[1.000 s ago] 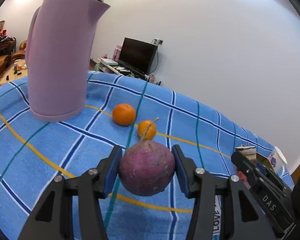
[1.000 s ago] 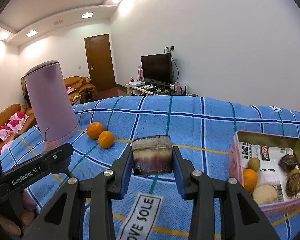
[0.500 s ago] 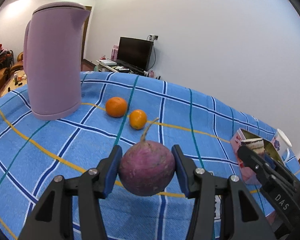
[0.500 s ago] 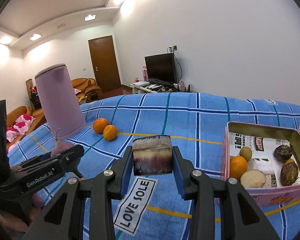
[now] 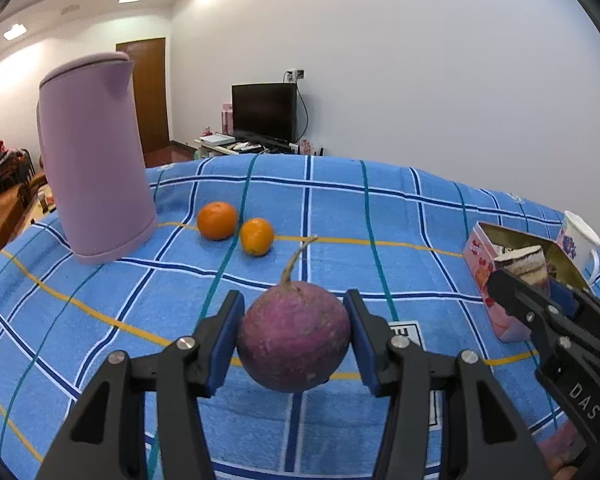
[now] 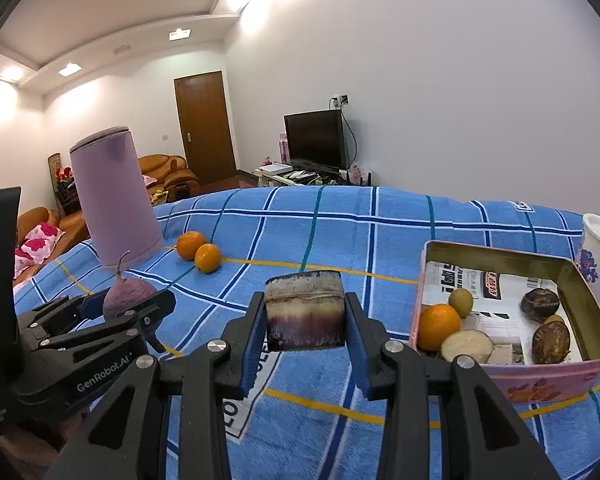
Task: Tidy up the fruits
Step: 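Lift the purple radish with the left tool while the right tool holds the slice, then carry the radish and the slice in both tools over the pink tin, then lower both items into the pink tin and open both tools, then move both open tools back toward the two oranges beside the kettle, then grasp the nearer orange with the right tool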
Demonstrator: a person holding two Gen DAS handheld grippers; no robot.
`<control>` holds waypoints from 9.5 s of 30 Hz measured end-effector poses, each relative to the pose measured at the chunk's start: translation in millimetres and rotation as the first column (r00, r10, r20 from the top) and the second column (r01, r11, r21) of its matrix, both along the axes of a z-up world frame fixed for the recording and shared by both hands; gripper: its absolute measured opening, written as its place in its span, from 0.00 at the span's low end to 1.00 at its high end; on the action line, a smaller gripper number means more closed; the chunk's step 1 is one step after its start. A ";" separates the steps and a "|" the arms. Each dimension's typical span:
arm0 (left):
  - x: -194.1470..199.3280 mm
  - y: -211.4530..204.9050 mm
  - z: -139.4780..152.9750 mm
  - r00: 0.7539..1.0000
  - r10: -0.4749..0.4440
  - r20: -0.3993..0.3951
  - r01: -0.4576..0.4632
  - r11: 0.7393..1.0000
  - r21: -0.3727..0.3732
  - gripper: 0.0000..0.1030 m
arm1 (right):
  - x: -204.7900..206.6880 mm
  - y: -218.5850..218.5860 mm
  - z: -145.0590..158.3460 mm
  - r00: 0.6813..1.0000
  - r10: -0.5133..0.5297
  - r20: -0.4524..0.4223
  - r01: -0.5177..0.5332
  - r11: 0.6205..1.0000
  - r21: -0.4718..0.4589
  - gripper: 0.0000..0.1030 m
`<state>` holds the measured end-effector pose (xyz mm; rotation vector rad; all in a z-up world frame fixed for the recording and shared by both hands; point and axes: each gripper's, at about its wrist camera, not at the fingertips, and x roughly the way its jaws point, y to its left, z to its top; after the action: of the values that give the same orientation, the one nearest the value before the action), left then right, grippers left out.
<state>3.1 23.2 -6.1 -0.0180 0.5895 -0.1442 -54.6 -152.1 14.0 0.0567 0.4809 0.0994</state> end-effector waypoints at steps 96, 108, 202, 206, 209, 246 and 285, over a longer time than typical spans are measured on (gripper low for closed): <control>4.9 -247.7 14.4 0.940 -0.342 0.011 0.341 0.938 0.063 0.51 | -5.7 -200.7 4.1 0.918 -0.392 -0.068 0.389 0.920 -0.051 0.39; 5.2 -238.5 14.0 0.944 -0.330 0.013 0.329 0.944 0.041 0.51 | 14.4 -202.6 -2.6 0.923 -0.360 -0.136 0.359 0.933 -0.028 0.39; 9.4 -3.7 9.8 0.989 0.121 0.082 -0.132 0.980 0.146 1.00 | -11.2 -45.5 13.8 0.951 -0.289 0.114 0.294 0.955 -0.034 0.73; 15.2 14.6 7.4 0.988 0.141 0.070 -0.149 0.979 0.137 1.00 | 2.3 -19.7 11.7 0.963 -0.248 0.103 0.253 0.967 -0.035 0.73; 20.2 27.0 6.1 0.986 0.154 0.056 -0.160 0.979 0.129 1.00 | 11.3 -5.5 10.0 0.969 -0.226 0.097 0.229 0.973 -0.028 0.73; 80.6 141.6 -8.1 0.920 0.390 -0.038 -0.383 0.915 0.127 1.00 | 162.5 125.4 -25.9 0.971 0.092 -0.223 -0.087 0.996 0.032 0.73; 86.8 144.8 -11.8 0.926 0.373 -0.055 -0.363 0.921 0.140 1.00 | 211.2 161.1 -40.6 0.942 0.026 -0.334 -0.051 0.996 -0.066 0.36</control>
<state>89.9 168.0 -17.9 -0.0103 0.6649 0.2628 156.6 9.0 -26.6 -0.0098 0.8240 0.1111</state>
